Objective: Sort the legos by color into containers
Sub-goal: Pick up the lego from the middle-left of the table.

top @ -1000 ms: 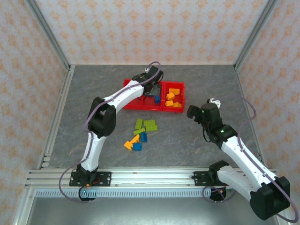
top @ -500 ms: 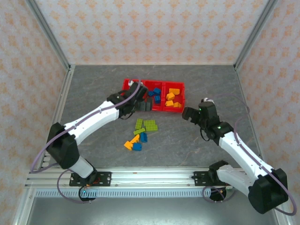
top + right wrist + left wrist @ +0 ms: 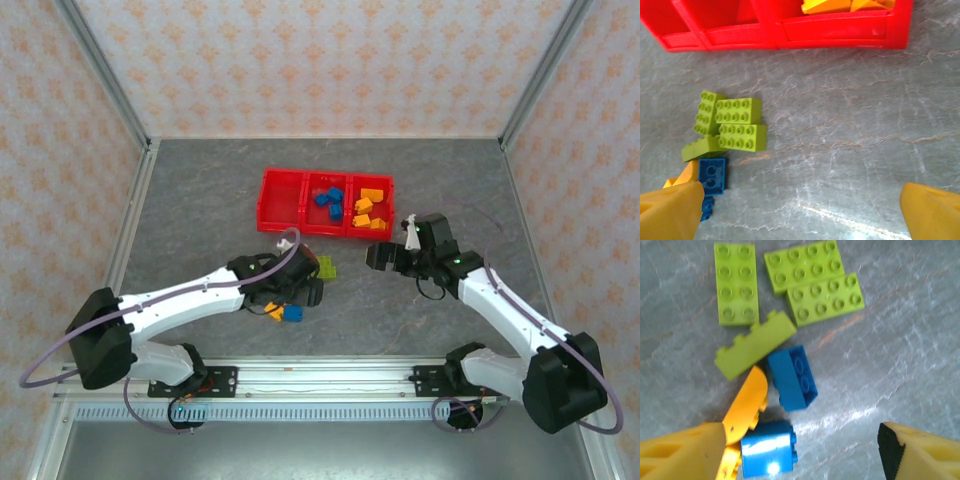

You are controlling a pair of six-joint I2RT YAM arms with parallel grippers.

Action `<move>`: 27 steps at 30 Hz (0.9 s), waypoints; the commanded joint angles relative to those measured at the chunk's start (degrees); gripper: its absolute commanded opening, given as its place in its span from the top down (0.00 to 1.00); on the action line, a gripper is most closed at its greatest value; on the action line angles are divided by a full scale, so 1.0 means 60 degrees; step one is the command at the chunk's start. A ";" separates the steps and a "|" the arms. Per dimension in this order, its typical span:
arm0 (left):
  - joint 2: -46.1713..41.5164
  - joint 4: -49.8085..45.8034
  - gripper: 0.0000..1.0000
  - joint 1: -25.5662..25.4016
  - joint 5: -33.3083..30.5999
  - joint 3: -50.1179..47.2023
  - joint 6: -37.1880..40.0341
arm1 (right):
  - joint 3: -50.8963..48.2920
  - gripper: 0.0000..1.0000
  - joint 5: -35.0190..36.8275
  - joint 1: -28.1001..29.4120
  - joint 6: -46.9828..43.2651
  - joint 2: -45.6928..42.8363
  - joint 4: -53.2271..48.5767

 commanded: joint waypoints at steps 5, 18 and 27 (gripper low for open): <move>-0.0509 0.0131 0.21 -0.1185 -0.0079 -0.0782 -0.2035 | -0.0286 0.00 -0.0357 0.0034 -0.0017 -0.1045 -0.0354; -0.0421 0.1311 0.16 -0.1535 -0.0022 -0.2527 -0.2906 | -0.0440 0.00 -0.0209 0.0029 0.0021 -0.1313 -0.0232; 0.0637 0.2017 0.10 -0.1133 0.0001 -0.2588 -0.2361 | -0.0440 0.00 -0.0003 0.0028 0.0063 -0.1479 -0.0284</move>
